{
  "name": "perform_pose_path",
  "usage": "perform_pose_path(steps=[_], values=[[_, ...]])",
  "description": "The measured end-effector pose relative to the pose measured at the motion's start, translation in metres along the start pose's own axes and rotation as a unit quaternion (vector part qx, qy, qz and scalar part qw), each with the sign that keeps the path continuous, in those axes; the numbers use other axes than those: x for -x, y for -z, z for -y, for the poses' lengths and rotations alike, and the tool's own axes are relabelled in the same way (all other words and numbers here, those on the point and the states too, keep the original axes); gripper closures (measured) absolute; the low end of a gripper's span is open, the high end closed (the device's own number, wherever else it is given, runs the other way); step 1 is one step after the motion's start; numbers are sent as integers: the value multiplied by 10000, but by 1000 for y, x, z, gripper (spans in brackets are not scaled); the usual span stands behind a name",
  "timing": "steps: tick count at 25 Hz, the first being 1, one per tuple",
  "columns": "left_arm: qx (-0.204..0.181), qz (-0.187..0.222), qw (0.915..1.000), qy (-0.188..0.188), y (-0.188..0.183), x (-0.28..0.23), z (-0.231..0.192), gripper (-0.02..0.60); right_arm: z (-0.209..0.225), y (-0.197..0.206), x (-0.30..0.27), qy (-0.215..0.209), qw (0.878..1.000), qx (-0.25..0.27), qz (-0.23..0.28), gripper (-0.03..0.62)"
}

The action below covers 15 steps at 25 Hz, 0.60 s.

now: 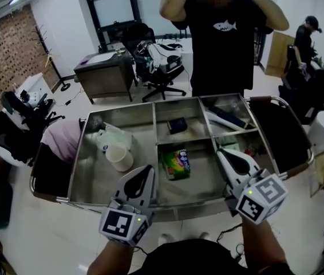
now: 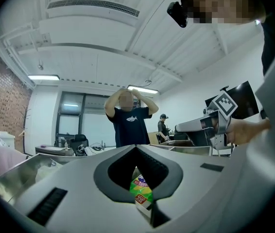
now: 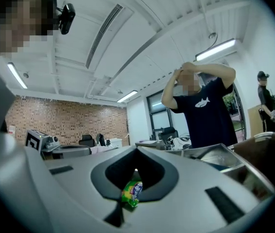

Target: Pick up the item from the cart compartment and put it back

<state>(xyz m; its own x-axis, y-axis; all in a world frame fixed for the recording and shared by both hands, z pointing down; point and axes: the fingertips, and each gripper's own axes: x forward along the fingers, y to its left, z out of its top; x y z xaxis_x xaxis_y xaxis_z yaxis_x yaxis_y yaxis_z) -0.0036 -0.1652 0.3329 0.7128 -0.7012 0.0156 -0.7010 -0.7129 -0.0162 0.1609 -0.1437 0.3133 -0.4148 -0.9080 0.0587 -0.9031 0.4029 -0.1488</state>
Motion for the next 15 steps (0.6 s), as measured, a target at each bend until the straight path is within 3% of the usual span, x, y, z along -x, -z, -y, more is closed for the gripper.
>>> perform_pose_path(steps=[15], values=[[25, -91, 10000, -5, 7, 6, 4, 581, 5, 34, 22, 80, 9997, -143, -192, 583]])
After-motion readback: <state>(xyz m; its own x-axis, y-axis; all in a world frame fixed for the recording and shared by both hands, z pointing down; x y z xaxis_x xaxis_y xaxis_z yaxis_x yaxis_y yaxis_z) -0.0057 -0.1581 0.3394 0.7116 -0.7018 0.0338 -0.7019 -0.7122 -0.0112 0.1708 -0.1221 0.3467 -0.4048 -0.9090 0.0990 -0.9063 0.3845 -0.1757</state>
